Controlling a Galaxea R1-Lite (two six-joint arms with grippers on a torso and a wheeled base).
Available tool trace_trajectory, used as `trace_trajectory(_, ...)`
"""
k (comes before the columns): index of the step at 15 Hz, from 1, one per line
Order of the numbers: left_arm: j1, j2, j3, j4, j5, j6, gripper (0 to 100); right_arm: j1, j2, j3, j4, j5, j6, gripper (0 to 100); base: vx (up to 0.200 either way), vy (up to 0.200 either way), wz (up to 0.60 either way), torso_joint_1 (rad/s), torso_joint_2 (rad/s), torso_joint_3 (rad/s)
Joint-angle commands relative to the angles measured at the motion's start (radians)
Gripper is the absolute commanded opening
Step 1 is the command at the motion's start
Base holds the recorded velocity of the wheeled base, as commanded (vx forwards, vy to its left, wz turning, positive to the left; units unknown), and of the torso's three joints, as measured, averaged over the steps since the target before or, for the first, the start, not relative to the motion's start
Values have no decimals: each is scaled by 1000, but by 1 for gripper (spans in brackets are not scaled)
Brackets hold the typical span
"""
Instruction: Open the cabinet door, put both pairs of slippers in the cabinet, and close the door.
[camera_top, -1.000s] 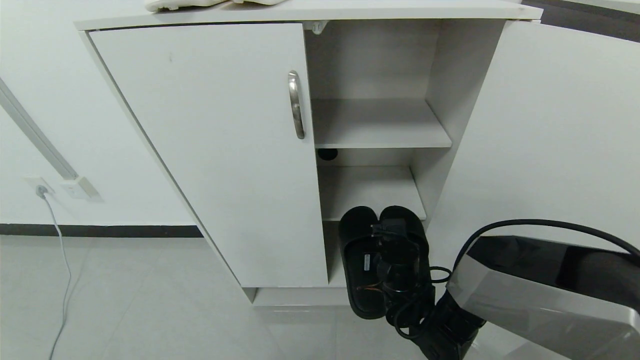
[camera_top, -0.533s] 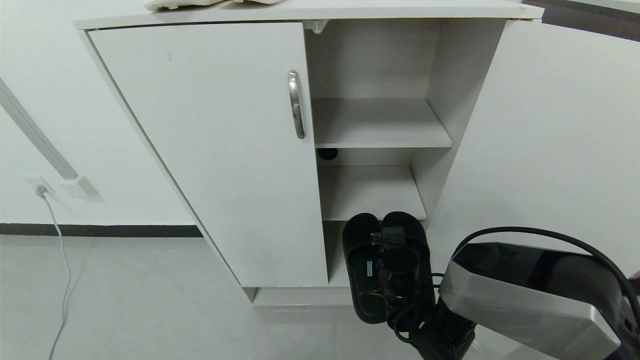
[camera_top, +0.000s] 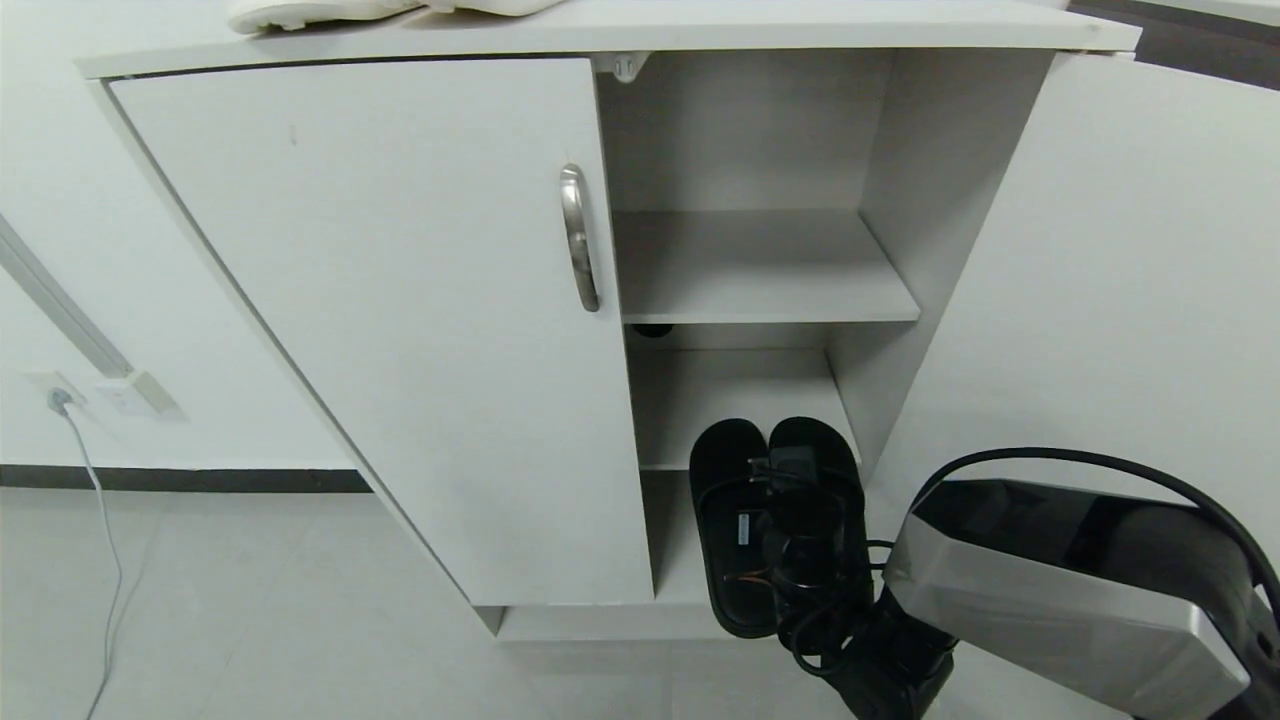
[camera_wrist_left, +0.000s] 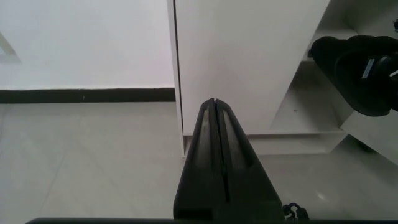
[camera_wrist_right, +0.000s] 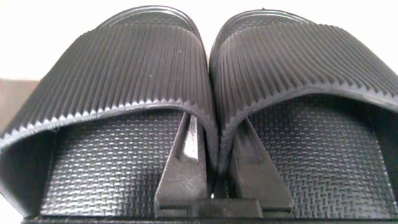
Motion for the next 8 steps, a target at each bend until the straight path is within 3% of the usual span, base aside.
trace_trajectory(1,1,1,-2,-1,0,0,0,0,-6,0,1,0,0,0,200,0,0,7,2,12)
trace_trajectory(3,0,1,0,-1,2,0,0,1,-6,0,-1,0,1,0,200,0,0,5,2,5)
trace_trajectory(8,0,1,0,-1,2,0,0,-16,26,-121,76,6,4,0,0,0,0,0,0,0)
